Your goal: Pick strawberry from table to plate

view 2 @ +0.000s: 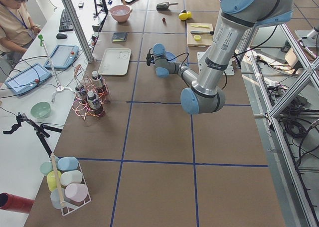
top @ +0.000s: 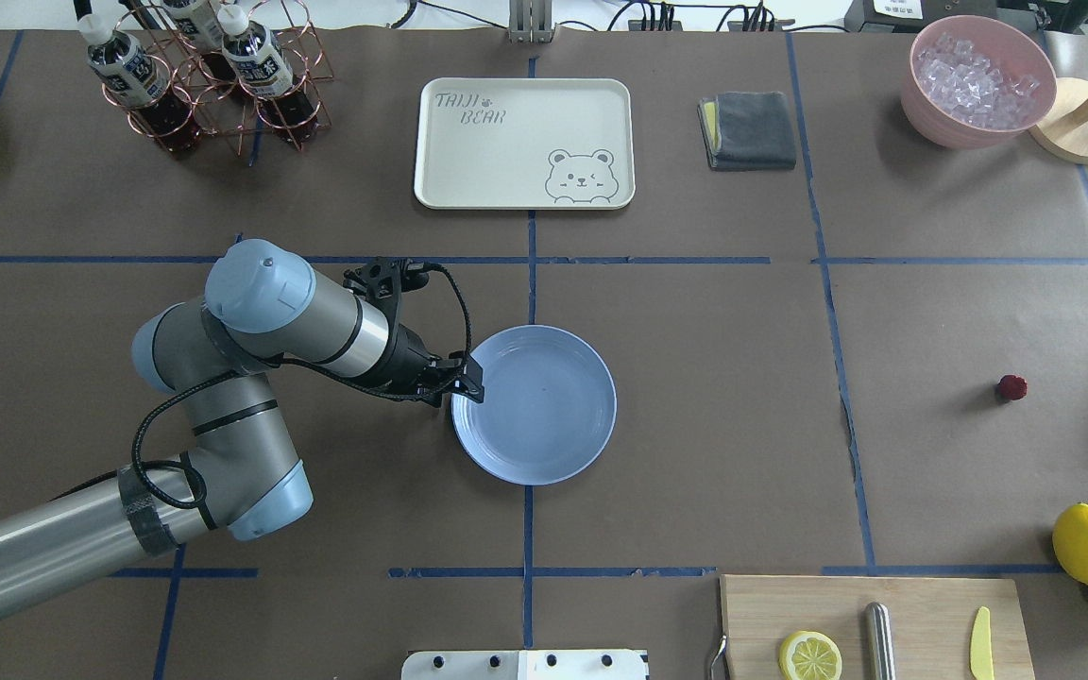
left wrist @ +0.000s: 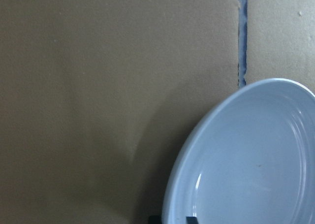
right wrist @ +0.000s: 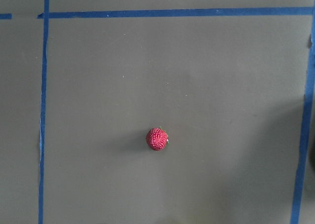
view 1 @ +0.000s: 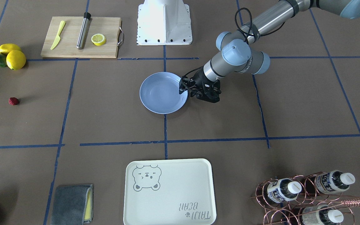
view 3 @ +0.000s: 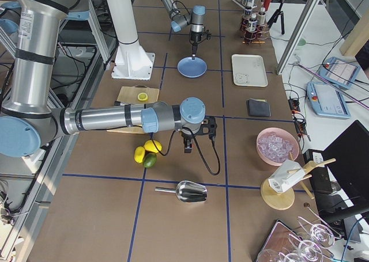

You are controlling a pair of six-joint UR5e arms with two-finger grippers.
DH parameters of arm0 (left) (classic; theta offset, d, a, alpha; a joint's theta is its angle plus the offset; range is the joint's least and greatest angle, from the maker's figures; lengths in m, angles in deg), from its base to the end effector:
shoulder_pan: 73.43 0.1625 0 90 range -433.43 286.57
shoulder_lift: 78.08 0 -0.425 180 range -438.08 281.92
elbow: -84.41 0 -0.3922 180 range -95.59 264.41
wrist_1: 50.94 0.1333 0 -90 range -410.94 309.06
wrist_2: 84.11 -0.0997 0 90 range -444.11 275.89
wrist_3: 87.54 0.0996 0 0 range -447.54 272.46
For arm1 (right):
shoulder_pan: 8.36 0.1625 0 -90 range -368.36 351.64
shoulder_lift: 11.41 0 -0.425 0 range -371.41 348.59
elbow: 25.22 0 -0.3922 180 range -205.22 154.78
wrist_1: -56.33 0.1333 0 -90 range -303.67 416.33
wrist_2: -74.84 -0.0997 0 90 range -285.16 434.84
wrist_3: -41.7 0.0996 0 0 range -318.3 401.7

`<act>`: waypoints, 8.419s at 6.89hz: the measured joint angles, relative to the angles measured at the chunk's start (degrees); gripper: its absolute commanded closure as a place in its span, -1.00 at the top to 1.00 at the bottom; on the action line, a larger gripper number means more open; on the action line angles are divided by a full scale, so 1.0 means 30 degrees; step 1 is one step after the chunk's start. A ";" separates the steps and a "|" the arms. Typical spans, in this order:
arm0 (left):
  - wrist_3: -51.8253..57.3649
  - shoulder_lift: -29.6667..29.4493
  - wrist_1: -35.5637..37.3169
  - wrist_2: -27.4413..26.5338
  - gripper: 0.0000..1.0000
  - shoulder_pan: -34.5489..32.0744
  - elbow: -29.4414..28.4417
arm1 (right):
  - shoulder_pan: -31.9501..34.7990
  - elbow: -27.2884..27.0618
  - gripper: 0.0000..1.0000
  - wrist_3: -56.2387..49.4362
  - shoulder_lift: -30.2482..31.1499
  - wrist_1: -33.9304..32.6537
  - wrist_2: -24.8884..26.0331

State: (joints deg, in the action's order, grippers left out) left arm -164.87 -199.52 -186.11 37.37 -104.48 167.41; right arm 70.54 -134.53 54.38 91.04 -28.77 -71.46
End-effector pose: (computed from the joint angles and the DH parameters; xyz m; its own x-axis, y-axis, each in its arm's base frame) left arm 0.5519 -0.4271 0.2990 0.2957 0.0403 -0.9544 -0.0454 0.9986 0.0281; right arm -0.0288 -0.4087 0.5644 0.5407 -0.0557 0.8394 0.0715 0.9972 0.0201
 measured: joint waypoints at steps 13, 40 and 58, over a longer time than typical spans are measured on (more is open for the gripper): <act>0.0026 0.0150 0.0006 -0.0210 0.53 -0.0049 0.0754 | -0.9294 0.4117 0.00 0.9447 -0.1012 1.0109 0.8887; 0.0085 0.9136 0.0087 -0.0247 0.53 -0.3596 0.8673 | -1.8684 0.6919 -0.16 2.6887 -1.7818 0.2085 1.4635; 2.7928 1.4373 0.8417 0.3582 0.99 -1.8425 0.5868 | 0.0888 -0.1366 1.00 -0.1992 -0.0989 -0.2982 0.3784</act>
State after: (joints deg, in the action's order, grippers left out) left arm -81.09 -156.40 -160.86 48.12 -159.76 185.01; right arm 73.21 -138.63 48.40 88.07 -37.71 -60.11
